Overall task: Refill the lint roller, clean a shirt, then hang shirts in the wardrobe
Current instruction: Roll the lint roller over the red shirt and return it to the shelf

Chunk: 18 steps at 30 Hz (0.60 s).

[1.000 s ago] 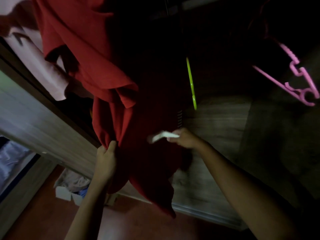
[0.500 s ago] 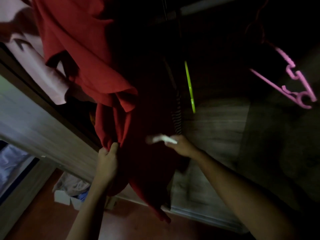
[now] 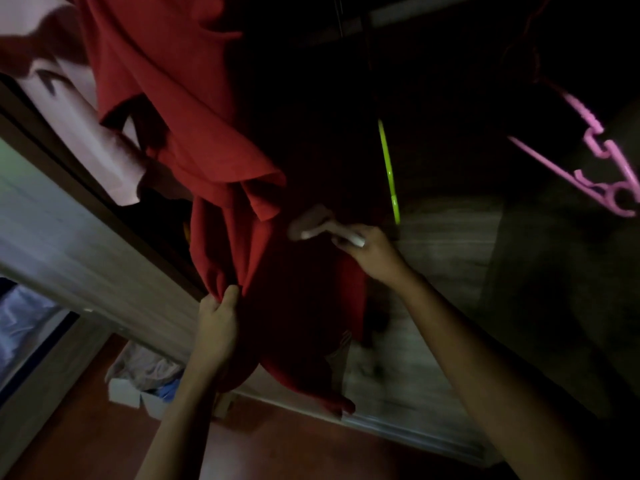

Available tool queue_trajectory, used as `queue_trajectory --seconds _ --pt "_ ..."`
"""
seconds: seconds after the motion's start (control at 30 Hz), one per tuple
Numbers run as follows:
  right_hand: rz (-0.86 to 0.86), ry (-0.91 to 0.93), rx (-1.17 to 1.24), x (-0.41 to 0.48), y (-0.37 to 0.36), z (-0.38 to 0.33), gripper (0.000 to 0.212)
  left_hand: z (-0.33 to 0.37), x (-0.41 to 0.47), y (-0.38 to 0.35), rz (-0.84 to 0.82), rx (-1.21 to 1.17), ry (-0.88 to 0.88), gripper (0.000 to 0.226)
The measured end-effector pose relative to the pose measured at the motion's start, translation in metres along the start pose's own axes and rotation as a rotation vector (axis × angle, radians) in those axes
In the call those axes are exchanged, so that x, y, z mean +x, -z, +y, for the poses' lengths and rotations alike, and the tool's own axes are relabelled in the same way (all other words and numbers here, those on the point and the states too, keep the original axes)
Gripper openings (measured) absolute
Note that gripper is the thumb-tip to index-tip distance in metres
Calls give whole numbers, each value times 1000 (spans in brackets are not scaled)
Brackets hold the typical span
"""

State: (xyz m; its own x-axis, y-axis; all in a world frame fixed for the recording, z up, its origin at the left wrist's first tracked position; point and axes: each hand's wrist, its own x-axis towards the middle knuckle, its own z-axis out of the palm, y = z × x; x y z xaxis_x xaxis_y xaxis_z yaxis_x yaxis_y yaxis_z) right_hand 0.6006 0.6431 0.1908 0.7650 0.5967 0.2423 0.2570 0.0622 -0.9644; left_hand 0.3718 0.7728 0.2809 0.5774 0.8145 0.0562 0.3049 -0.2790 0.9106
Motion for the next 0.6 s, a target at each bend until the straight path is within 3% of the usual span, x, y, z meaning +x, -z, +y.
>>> queue_trajectory --seconds 0.07,0.17,0.33,0.43,0.6 --pt "51 79 118 1 1 -26 22 2 -2 -1 -10 -16 8 39" --pt "53 155 225 -1 -7 -55 20 4 -3 -1 -24 -37 14 39" --pt "-30 78 210 -17 -30 -27 12 0 1 4 -54 -25 -4 38" --pt "-169 -40 98 -45 -49 22 5 3 0 4 -58 -30 -5 38" --pt "-547 -222 -134 -86 -70 66 8 8 -7 -1 -91 -33 11 41"
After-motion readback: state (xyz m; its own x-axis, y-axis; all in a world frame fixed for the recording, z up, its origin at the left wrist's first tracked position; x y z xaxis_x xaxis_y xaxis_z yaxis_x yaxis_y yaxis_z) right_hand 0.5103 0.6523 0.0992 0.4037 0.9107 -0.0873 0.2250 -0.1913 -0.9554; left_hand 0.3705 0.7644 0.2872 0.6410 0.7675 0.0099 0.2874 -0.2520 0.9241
